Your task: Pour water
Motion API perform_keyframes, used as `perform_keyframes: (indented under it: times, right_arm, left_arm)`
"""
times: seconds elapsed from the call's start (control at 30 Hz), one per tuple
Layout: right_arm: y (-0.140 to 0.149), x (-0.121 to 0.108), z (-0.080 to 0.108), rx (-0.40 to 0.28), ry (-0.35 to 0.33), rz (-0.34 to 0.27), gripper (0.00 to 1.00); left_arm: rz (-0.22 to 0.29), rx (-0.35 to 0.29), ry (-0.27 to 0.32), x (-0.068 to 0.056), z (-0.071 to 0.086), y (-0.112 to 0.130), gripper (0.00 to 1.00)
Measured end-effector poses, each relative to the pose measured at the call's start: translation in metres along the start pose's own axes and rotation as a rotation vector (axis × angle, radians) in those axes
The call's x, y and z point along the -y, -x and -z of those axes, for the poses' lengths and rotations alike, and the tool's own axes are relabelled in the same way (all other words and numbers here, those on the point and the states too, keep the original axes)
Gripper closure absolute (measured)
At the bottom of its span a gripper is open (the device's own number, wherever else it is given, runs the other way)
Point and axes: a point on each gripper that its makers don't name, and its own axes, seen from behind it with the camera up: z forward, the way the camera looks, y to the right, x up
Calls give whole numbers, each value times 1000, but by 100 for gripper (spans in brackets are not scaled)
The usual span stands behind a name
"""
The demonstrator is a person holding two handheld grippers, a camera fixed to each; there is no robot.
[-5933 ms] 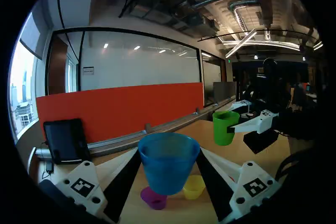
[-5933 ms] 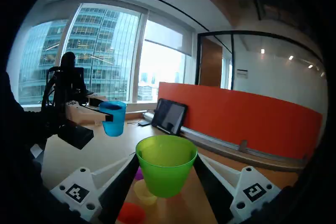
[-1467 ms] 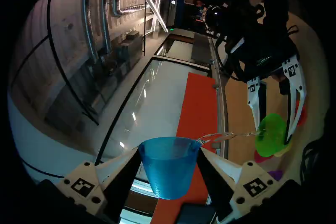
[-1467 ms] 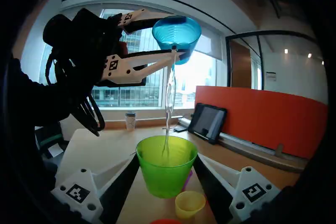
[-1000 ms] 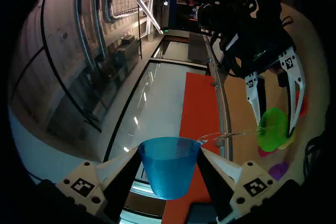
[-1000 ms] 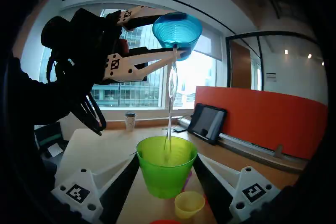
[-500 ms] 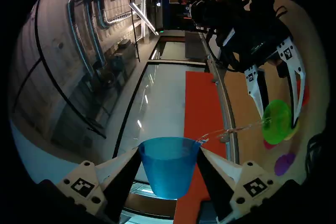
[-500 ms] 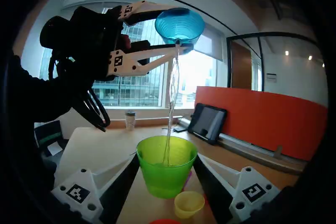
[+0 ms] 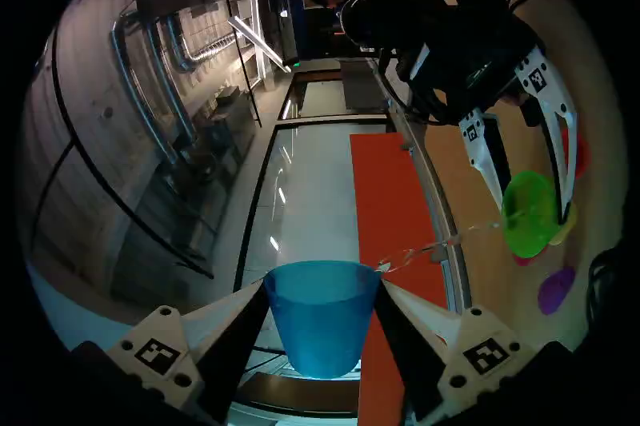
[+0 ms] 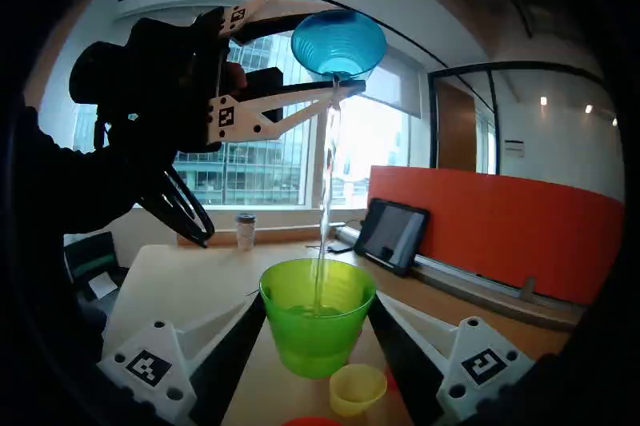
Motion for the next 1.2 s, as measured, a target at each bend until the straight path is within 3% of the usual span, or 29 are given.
perform_keyframes:
  times: [0.2, 0.43, 0.7, 0.87, 0.97, 1.2]
  right_arm:
    - [0, 0, 0, -3, 2, -3, 10]
    - [-1, 0, 0, -9, 4, -7, 10]
    - [0, -1, 1, -11, 7, -8, 10]
    - [-1, -2, 1, -14, 9, -8, 10]
    - [-2, -2, 1, -15, 10, -6, 10]
    - [-3, -3, 2, -21, 17, -9, 10]
  left_arm:
    - [-63, -7, 1, -1, -2, -3, 13]
    - [-102, -5, 2, 0, -4, -3, 13]
    - [-102, -5, -3, -1, -4, -3, 13]
    - [-71, -5, -6, 0, -4, -3, 13]
    - [-26, 7, -12, 0, -5, 1, 13]
    - [161, 61, -28, -3, -6, 20, 13]
